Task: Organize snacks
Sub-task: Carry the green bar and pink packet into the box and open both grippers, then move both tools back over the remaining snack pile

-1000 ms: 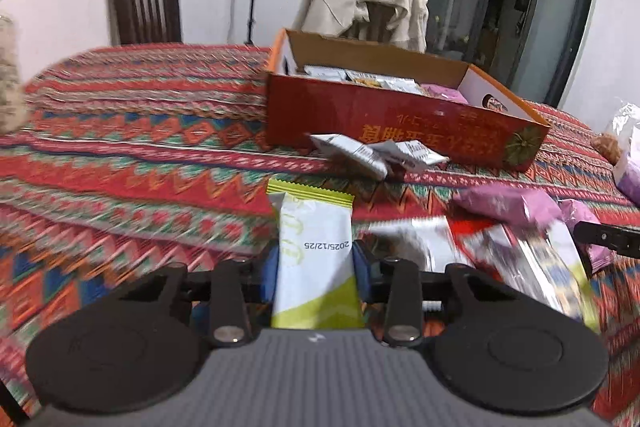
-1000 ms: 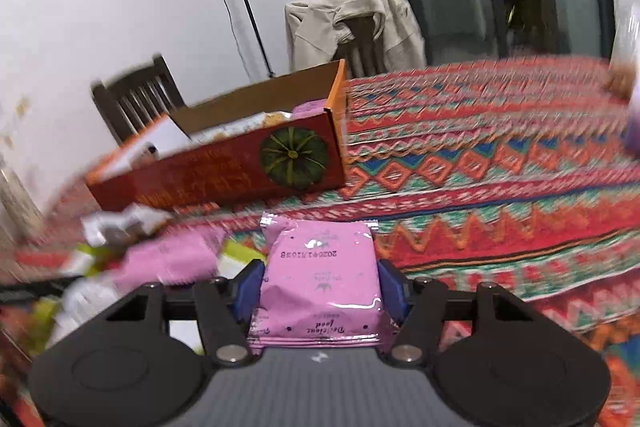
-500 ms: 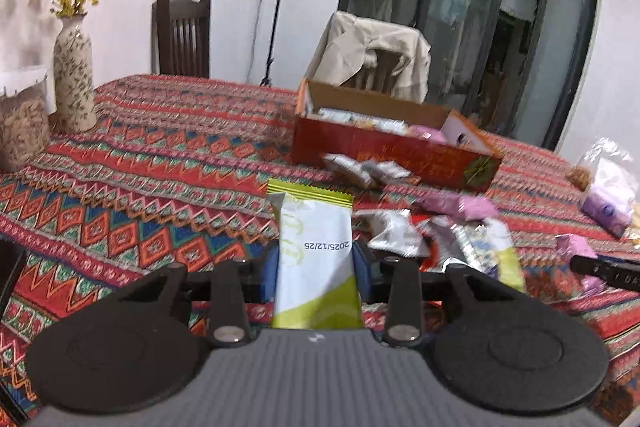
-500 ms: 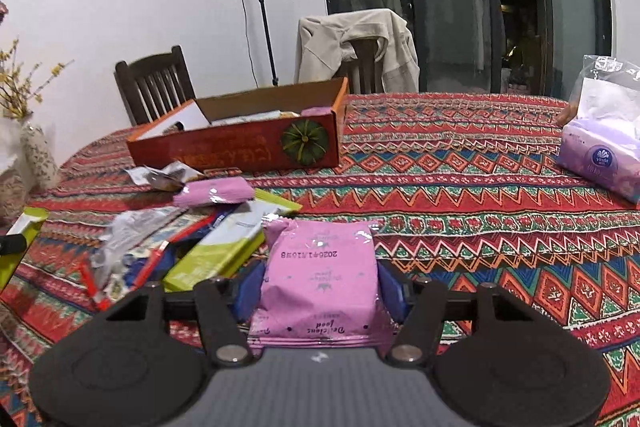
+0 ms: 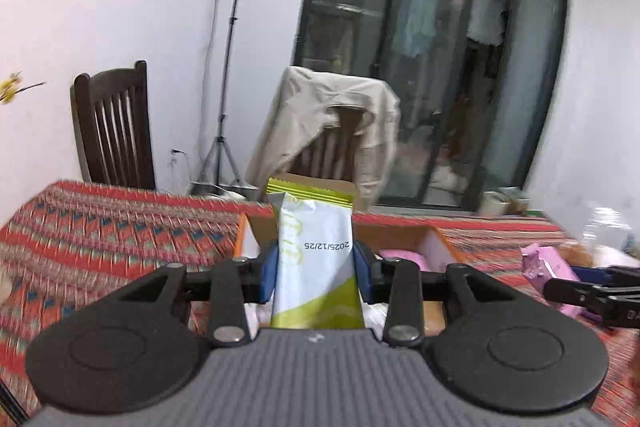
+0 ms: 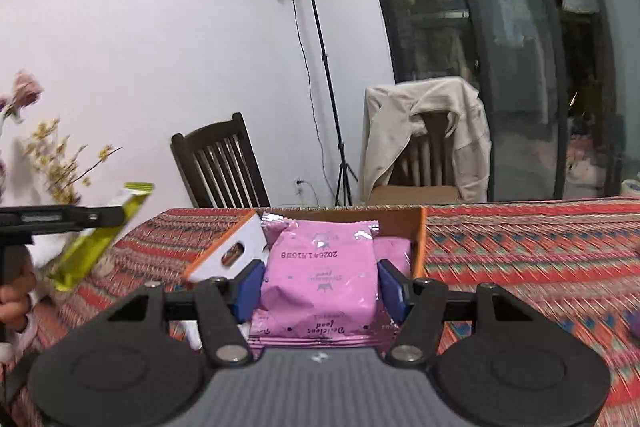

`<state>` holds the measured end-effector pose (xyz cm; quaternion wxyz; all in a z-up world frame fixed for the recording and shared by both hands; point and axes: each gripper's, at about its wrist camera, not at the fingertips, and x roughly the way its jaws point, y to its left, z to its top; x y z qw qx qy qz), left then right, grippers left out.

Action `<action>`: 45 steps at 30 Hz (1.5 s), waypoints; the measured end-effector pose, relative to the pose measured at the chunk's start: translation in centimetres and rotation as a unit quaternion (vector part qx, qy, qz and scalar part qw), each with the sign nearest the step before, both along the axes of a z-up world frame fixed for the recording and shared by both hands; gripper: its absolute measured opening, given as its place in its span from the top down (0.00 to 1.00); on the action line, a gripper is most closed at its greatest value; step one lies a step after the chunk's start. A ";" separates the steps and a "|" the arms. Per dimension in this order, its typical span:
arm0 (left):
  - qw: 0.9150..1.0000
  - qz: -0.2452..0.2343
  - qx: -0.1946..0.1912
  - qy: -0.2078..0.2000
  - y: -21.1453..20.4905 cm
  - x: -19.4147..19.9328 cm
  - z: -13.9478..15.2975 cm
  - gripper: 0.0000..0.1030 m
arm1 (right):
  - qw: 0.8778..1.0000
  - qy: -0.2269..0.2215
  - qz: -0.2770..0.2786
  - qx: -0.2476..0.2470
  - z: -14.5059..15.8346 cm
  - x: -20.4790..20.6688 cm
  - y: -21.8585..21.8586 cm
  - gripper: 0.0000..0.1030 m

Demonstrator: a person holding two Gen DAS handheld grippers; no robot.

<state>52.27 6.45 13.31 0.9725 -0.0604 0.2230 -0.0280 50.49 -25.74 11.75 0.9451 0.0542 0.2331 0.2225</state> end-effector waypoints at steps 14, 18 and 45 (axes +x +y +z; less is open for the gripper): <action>0.989 0.020 0.060 0.132 -0.6 13.4 -12.5 0.61 | 0.976 0.106 -0.047 -0.185 -9.8 18.9 9.6 0.41; 0.989 0.009 0.071 0.128 -0.7 12.6 -13.2 0.59 | 0.967 0.114 -0.054 -0.220 -12.0 19.9 10.6 0.41; 0.997 -0.074 0.036 0.000 -0.4 -15.4 6.4 0.04 | 0.988 -0.032 -0.023 -0.151 8.3 -3.2 1.4 0.04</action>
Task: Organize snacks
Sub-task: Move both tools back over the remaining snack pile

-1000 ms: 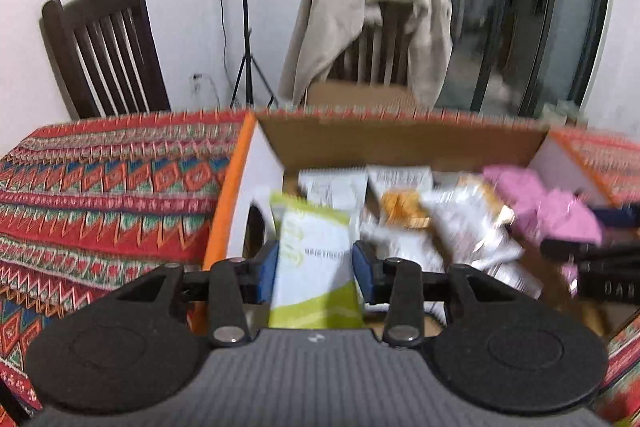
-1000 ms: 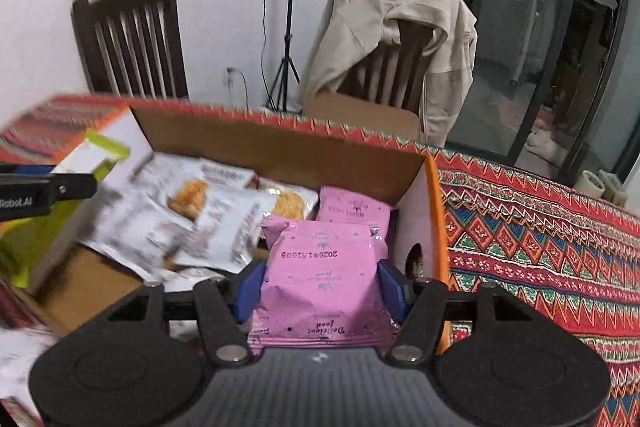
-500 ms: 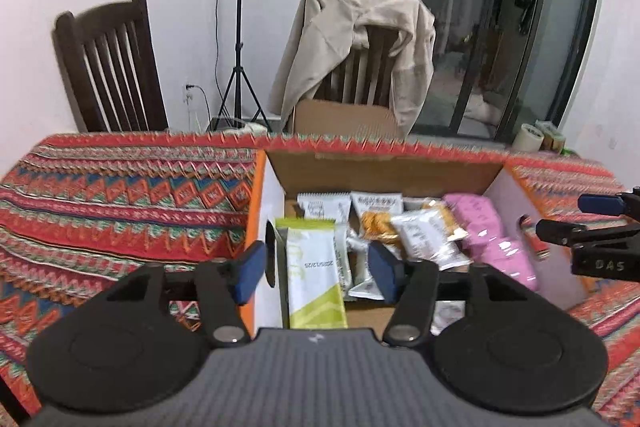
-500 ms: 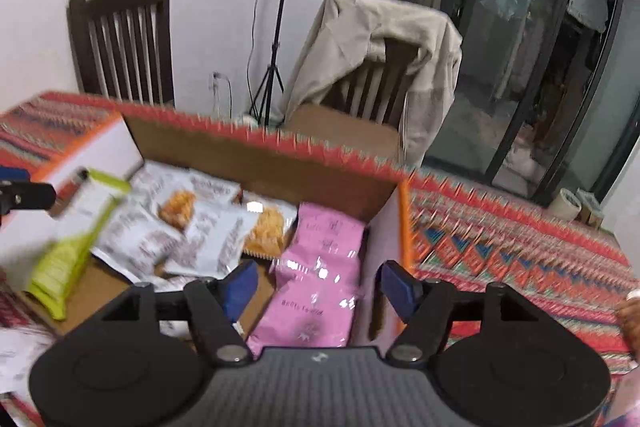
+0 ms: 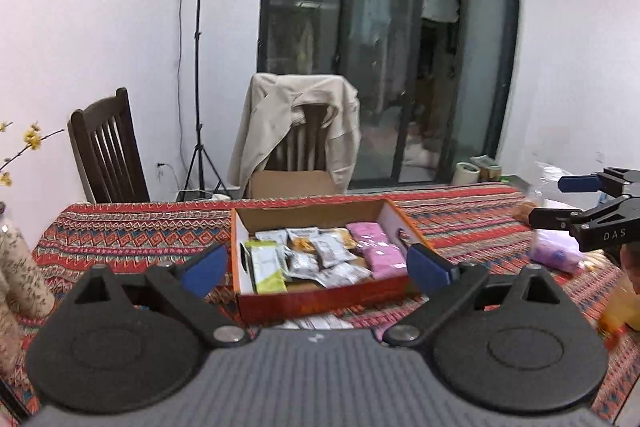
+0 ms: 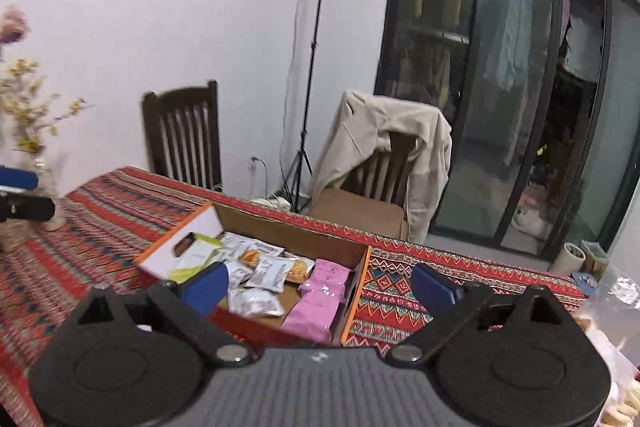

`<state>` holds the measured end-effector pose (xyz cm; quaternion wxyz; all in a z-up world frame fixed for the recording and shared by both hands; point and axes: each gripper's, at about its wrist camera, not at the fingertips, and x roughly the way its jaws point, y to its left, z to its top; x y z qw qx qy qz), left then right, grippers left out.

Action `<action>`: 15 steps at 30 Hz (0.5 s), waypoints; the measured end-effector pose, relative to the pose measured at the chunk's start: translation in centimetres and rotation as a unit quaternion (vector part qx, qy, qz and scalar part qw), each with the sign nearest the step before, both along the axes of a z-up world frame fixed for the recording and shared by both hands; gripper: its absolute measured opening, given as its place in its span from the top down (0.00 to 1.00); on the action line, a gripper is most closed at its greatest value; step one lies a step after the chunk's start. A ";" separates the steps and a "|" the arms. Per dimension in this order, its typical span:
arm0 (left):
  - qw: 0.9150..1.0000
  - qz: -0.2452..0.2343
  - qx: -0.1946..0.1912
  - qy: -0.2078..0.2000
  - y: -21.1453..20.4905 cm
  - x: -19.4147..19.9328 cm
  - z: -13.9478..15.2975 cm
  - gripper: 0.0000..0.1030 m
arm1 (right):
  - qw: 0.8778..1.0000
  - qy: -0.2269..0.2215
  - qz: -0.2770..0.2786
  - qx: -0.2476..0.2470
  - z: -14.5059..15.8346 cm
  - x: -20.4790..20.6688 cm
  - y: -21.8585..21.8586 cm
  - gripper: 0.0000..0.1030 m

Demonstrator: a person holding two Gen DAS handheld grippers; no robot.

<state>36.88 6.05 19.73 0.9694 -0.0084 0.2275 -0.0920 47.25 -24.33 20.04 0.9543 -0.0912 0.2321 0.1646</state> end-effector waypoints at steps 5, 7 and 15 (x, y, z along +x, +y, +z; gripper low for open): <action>0.999 0.007 0.007 -0.035 -0.7 -7.7 -1.9 0.00 | 0.999 -0.018 0.017 0.021 -0.2 -8.0 -2.3 0.00; 0.999 0.014 0.012 -0.046 -1.3 -10.8 -3.3 0.00 | 0.999 -0.029 0.025 0.033 -0.9 -11.1 -3.2 0.00; 0.999 0.030 -0.014 -0.026 -2.4 -17.9 -9.7 0.00 | 0.996 -0.026 0.052 0.066 -6.6 -21.2 -4.8 0.00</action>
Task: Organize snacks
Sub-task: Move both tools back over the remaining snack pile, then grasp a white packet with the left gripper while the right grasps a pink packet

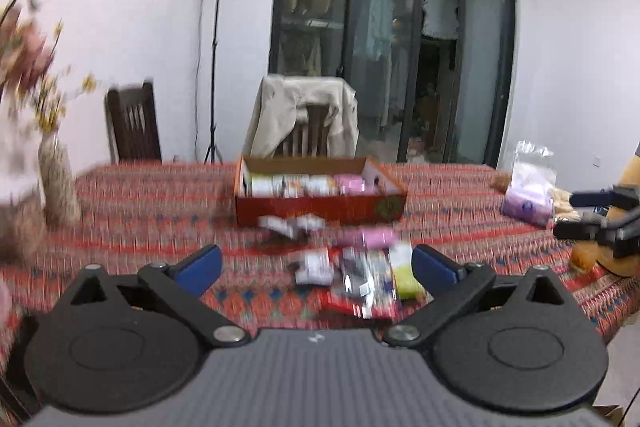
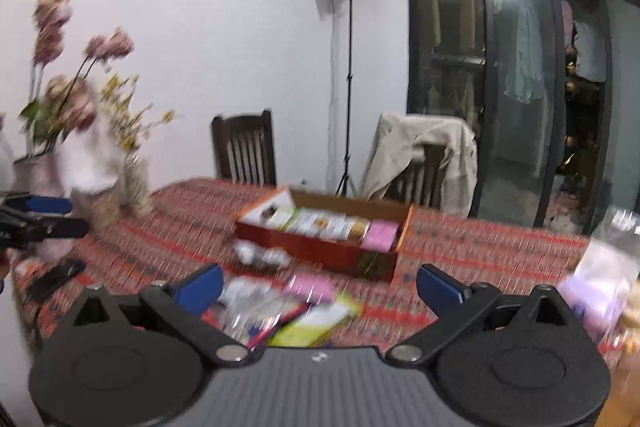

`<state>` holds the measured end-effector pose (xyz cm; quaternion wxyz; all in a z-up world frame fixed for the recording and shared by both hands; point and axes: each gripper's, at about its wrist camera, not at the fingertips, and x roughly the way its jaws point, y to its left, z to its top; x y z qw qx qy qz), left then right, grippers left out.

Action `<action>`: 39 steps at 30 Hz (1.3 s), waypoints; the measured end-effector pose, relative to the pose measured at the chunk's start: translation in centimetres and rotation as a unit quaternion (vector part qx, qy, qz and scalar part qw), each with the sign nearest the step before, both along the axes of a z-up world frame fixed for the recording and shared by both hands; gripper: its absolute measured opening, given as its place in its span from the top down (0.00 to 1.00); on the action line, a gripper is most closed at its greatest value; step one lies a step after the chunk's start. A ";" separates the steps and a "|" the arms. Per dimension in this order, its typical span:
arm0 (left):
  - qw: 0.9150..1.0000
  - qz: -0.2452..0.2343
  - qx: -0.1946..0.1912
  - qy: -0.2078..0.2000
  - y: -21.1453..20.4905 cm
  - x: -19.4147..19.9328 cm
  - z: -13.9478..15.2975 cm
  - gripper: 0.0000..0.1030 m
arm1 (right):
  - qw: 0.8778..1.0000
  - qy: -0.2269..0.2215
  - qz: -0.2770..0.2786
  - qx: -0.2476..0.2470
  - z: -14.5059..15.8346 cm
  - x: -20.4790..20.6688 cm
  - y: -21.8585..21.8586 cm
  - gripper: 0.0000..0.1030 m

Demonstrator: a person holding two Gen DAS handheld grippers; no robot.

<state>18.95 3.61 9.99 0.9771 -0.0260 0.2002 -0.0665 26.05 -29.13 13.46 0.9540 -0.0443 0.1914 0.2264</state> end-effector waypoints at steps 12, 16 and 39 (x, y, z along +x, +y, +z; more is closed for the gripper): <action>0.997 0.025 -0.029 0.063 0.9 -1.1 -5.0 0.00 | 0.995 0.084 -0.046 -0.014 -9.8 -3.7 0.8 0.00; 0.997 0.020 -0.037 0.070 0.7 0.5 -5.6 0.00 | 0.994 0.087 -0.059 0.004 -10.1 -3.1 0.6 0.00; 0.984 -0.039 -0.068 0.157 -0.8 25.3 -12.2 0.35 | 0.995 0.101 -0.021 0.000 -12.0 17.4 8.1 0.06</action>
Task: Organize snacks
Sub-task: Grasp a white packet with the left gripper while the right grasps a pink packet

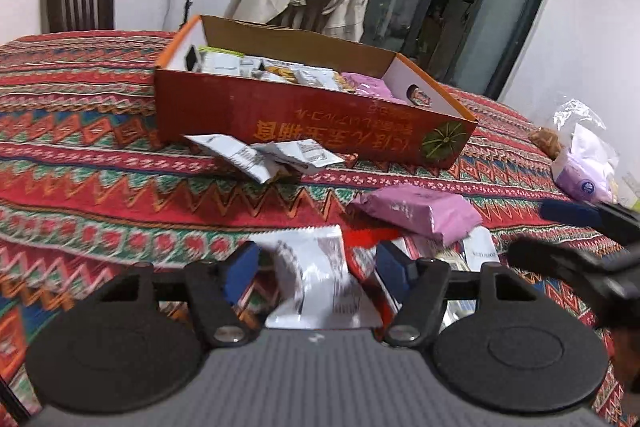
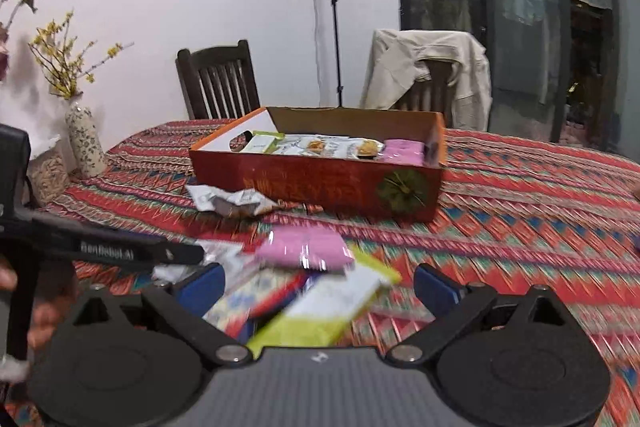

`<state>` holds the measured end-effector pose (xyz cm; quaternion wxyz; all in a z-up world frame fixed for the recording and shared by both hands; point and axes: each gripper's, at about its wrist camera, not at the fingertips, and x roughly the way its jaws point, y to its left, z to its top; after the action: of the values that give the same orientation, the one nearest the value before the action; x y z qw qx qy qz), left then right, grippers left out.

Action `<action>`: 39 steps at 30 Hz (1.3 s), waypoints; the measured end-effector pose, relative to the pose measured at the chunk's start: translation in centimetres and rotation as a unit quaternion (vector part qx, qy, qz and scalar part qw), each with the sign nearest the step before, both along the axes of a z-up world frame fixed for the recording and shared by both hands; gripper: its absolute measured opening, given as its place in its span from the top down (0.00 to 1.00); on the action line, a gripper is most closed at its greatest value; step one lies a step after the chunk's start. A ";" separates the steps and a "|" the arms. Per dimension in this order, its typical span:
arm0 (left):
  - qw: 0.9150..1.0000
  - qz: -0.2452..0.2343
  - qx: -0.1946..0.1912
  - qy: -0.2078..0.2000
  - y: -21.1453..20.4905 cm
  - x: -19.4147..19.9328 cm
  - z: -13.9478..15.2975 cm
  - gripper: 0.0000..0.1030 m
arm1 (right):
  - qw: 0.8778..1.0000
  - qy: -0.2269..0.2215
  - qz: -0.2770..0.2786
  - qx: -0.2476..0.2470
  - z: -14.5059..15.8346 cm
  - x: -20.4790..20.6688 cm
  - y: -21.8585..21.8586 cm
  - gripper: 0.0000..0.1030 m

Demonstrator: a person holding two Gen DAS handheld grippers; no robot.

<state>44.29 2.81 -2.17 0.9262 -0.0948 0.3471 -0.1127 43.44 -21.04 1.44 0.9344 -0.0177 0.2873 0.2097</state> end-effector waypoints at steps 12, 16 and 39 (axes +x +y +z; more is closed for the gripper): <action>0.998 -0.031 -0.055 -0.019 1.2 -0.3 -1.2 0.61 | 0.997 0.065 0.017 0.025 -4.7 9.3 4.3 0.30; 0.998 -0.011 -0.052 -0.019 1.7 -0.3 -1.0 0.61 | 0.997 0.061 0.014 0.035 -4.9 9.0 3.9 0.31; 0.995 0.032 -0.064 -0.076 1.8 -15.2 5.3 0.61 | 1.000 -0.010 0.003 0.029 1.2 -4.6 -2.9 0.51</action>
<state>29.08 4.58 3.10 0.9450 -0.1559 0.2649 -0.1115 38.86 -23.96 2.68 0.9368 0.0068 0.2715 0.2204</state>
